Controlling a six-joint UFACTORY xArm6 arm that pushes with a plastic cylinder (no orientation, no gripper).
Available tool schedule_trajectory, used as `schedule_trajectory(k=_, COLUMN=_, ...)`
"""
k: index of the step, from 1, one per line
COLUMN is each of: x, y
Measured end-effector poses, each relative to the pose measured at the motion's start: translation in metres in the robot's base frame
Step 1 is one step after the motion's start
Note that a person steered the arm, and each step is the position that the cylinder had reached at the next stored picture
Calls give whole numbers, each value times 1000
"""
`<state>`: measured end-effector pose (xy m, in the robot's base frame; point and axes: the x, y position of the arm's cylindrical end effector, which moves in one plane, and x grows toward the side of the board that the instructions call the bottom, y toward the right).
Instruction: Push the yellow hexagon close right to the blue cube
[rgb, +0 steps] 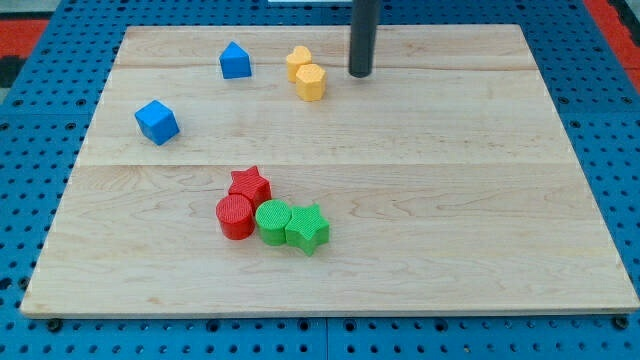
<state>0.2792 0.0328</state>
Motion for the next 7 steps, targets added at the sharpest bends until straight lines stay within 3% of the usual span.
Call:
schedule_trajectory(k=1, x=33, y=-59)
schedule_trajectory(k=2, x=48, y=-72)
schedule_trajectory(k=4, x=49, y=-184)
schedule_trajectory(k=5, x=35, y=-93)
schedule_trajectory(k=6, x=54, y=-75)
schedule_trajectory(k=7, x=60, y=-127)
